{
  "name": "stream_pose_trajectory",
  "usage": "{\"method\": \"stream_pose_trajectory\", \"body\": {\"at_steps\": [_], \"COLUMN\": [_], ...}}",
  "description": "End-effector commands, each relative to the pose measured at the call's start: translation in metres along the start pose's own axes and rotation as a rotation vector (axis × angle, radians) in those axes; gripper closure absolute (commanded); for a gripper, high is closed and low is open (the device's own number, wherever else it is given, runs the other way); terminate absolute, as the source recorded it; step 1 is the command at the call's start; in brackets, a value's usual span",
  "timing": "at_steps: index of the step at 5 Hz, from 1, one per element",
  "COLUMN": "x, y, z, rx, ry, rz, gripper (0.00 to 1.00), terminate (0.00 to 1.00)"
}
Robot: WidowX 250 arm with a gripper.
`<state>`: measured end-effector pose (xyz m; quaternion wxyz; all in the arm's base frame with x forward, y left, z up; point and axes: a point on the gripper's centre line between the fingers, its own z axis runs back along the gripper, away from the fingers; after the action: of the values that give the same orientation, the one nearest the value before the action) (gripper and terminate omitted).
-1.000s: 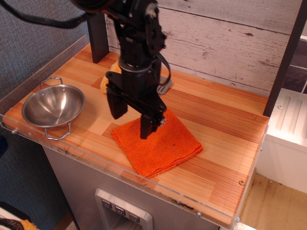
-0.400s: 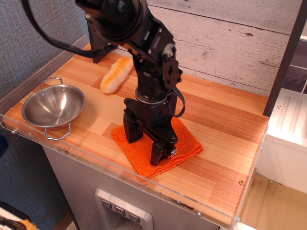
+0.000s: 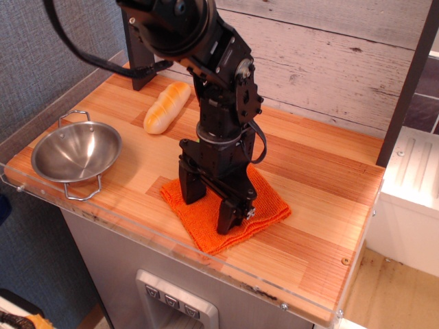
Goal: Slide the orange cloth up next to the green handled knife.
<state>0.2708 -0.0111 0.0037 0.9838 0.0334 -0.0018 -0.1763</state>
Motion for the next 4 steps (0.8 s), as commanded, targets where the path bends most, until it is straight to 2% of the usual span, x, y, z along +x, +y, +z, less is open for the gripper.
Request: {"method": "stream_pose_trajectory", "body": {"at_steps": [1, 2, 3, 4], "x": [0.049, 0.071, 0.087, 0.092], "y": [0.007, 0.015, 0.018, 0.020], "z": [-0.001, -0.002, -0.010, -0.011], "rx": [-0.021, -0.014, -0.015, -0.021], "ry": [-0.048, -0.092, -0.086, -0.067], "rz": [-0.042, -0.158, -0.230, -0.226], "gripper": [0.00, 0.00, 0.00, 0.00], "terminate": [0.00, 0.00, 0.00, 0.00]}}
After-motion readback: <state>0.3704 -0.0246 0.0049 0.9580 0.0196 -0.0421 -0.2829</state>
